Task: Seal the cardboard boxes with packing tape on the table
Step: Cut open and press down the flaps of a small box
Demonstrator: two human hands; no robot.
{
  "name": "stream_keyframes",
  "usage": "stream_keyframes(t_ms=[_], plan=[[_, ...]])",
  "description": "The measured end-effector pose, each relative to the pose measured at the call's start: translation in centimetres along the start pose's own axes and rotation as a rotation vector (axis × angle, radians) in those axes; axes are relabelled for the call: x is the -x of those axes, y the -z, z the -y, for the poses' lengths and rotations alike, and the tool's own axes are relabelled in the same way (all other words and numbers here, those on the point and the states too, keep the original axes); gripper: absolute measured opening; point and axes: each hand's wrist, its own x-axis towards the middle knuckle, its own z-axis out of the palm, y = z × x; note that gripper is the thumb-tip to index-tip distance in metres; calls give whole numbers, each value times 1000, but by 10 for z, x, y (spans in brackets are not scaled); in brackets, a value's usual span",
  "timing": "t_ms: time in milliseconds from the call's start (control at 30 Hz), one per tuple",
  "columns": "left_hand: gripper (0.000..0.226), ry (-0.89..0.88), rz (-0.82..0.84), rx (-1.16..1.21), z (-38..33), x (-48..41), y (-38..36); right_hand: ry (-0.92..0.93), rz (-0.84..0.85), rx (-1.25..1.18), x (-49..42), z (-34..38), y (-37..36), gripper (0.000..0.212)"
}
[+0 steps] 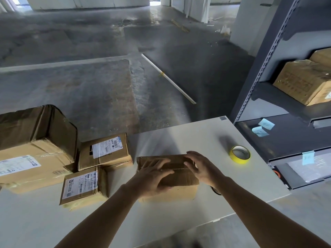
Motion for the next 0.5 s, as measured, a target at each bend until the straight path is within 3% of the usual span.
stream_keyframes(t_ms=[100, 200, 367, 500], plan=[[69, 38, 47, -10, -6, -3, 0, 17, 68, 13, 1, -3, 3, 50], [67, 30, 65, -38, -9, -4, 3, 0, 115, 32, 3, -13, -2, 60], [64, 24, 62, -50, -8, -8, 3, -22, 130, 57, 2, -15, -2, 64], [63, 22, 77, -53, -6, -8, 1, -4, 123, 87, 5, -14, -3, 53]])
